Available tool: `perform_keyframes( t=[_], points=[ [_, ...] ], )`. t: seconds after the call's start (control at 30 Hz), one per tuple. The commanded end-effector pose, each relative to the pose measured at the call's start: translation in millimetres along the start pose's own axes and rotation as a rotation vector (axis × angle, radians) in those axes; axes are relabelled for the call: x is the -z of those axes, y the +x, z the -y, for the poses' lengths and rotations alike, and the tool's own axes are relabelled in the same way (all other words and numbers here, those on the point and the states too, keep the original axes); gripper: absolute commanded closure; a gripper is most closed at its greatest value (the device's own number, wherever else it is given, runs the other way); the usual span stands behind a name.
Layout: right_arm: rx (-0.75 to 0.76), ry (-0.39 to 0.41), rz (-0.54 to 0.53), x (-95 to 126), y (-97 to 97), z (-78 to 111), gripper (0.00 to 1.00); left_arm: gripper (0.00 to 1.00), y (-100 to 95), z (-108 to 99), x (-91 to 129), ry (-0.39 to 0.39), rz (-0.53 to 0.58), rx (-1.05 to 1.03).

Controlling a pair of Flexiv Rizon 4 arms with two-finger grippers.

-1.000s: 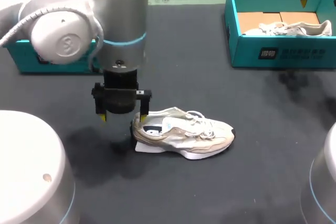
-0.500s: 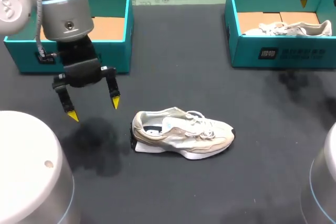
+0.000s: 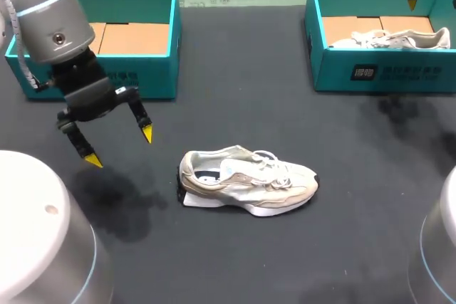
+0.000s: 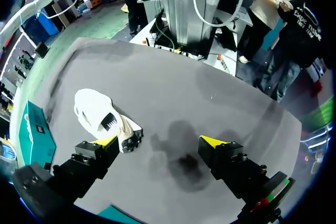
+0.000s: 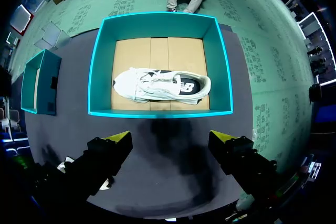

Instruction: Take the shoe out of the shoebox, open the shoe tongue, remove and reinsert the insole, then place the shoe into the shoebox

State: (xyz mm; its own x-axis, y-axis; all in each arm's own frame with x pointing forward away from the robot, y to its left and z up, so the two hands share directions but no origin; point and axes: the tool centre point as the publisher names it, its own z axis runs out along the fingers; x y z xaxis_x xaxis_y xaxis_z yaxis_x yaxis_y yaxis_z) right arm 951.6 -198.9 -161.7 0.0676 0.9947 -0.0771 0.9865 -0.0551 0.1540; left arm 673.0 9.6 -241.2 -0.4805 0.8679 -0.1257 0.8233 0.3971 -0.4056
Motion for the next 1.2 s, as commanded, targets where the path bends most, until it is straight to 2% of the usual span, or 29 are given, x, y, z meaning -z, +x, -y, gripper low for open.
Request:
perform_keyframes(
  t=[0.03,0.1,0.17,0.2,0.23,0.33,0.37,0.4,0.77,0.8,0.83,0.93,0.97,1.03,1.07,1.2],
  points=[
    [-0.001,-0.001,0.001,-0.1,0.1,0.4,0.00,0.00,9.5,-6.2,-3.5,0.092,0.072,0.144],
    [-0.001,-0.001,0.001,-0.1,0.1,0.4,0.00,0.00,18.9,-11.9,-7.7,0.140,0.118,0.265],
    [-0.001,-0.001,0.001,-0.1,0.1,0.4,0.00,0.00,26.5,-19.3,-8.9,0.240,0.149,0.366],
    [-0.001,-0.001,0.001,-0.1,0.1,0.4,0.00,0.00,29.4,-22.3,-10.8,0.251,0.179,0.423],
    [-0.001,-0.001,0.001,-0.1,0.1,0.4,0.00,0.00,33.6,-23.4,-12.3,0.304,0.188,0.457],
    [-0.001,-0.001,0.001,-0.1,0.1,0.4,0.00,0.00,45.2,-27.5,-14.9,0.428,0.319,0.670],
    [-0.001,-0.001,0.001,-0.1,0.1,0.4,0.00,0.00,49.4,-28.2,-17.3,0.413,0.389,0.752],
    [-0.001,-0.001,0.001,-0.1,0.1,0.4,0.00,0.00,51.7,-27.7,-21.3,0.398,0.407,0.793],
    [-0.001,-0.001,0.001,-0.1,0.1,0.4,0.00,0.00,51.7,-27.7,-21.3,0.398,0.407,0.793],
    [-0.001,-0.001,0.001,-0.1,0.1,0.4,0.00,0.00,50.2,-29.6,-29.6,0.393,0.441,0.832],
    [-0.001,-0.001,0.001,-0.1,0.1,0.4,0.00,0.00,51.2,-28.8,-37.0,0.445,0.424,0.854],
    [-0.001,-0.001,0.001,-0.1,0.1,0.4,0.00,0.00,50.2,-25.8,-55.9,0.511,0.454,0.897],
    [-0.001,-0.001,0.001,-0.1,0.1,0.4,0.00,0.00,47.8,-25.3,-61.9,0.500,0.475,0.912],
    [-0.001,-0.001,0.001,-0.1,0.1,0.4,0.00,0.00,45.4,-22.8,-70.2,0.541,0.478,0.919],
    [-0.001,-0.001,0.001,-0.1,0.1,0.4,0.00,0.00,43.8,-22.3,-73.4,0.538,0.507,0.924],
    [-0.001,-0.001,0.001,-0.1,0.1,0.4,0.00,0.00,44.7,-17.8,-80.1,0.614,0.579,0.905]
  ],
)
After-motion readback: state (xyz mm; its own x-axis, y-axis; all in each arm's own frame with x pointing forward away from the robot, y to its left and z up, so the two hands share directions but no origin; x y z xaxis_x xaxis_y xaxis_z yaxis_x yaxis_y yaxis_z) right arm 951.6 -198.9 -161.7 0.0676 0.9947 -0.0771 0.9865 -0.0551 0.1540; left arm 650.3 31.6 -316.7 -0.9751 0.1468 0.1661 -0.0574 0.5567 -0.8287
